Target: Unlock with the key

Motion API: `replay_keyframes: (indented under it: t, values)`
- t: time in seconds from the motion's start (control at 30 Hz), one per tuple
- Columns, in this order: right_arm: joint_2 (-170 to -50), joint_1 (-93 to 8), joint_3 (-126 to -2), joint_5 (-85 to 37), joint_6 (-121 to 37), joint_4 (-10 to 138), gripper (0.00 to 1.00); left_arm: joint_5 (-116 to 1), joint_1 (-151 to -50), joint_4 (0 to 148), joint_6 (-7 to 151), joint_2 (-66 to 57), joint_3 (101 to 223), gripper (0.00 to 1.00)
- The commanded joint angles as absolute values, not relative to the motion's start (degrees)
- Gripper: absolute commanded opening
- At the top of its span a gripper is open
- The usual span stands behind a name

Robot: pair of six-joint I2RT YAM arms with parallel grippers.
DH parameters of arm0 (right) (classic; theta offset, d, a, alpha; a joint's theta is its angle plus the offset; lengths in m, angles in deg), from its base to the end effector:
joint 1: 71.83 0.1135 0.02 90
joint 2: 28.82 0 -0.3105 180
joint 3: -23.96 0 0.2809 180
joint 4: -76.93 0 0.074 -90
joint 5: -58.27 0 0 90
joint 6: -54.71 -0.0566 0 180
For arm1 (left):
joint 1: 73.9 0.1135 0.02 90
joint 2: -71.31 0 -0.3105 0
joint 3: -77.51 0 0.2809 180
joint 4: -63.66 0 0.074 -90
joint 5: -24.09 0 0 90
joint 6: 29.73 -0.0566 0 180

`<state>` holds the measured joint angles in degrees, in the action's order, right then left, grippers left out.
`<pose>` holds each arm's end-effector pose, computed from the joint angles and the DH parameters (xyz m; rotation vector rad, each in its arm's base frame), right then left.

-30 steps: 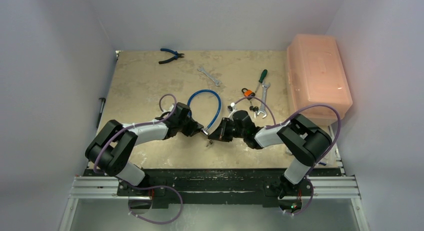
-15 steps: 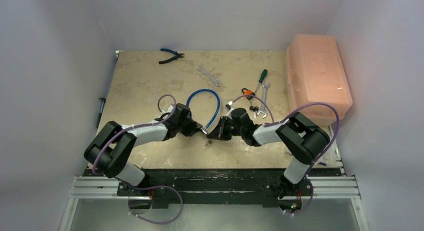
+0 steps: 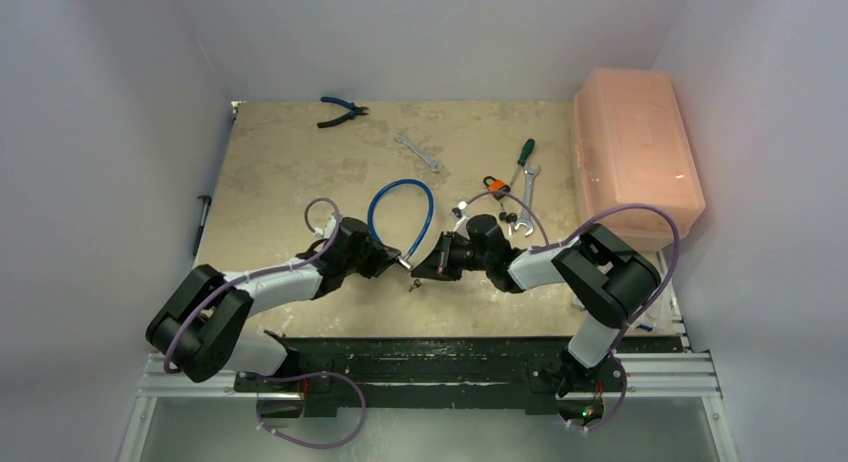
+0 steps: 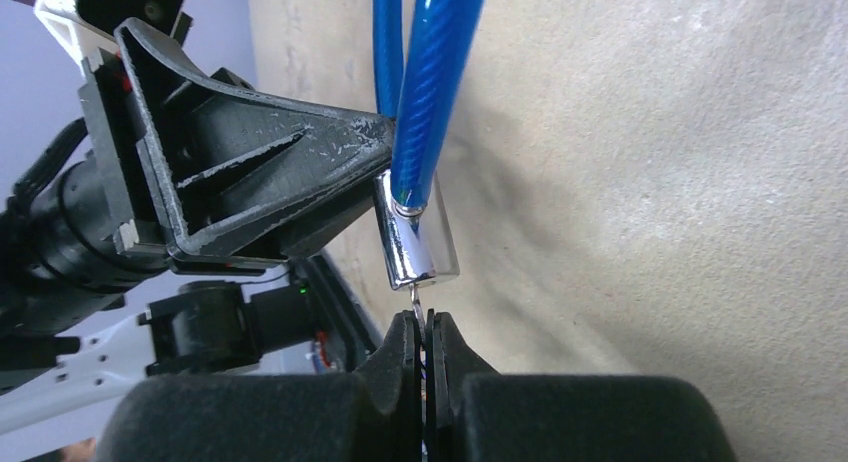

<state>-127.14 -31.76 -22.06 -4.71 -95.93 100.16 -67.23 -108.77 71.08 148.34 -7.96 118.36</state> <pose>0.2478 0.2421 0.1380 0.0946 2.4171 1.4520 0.2249 -0.1551 0.1503 -1.1776 2.3245 -0.9143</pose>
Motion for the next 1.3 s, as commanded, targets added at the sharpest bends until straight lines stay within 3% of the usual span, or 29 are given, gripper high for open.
replay_keyframes:
  t: [0.0, 1.27]
  values:
    - [-127.4, -34.3, -23.8, -8.4, -102.7, 119.3, 0.00, -57.3, -112.4, 67.1, 147.8, -3.5, 116.8, 0.00]
    - [-117.5, -34.5, -37.5, -3.7, -119.8, 129.5, 0.00, -65.7, -112.4, 53.7, 137.7, 23.8, 121.1, 0.00]
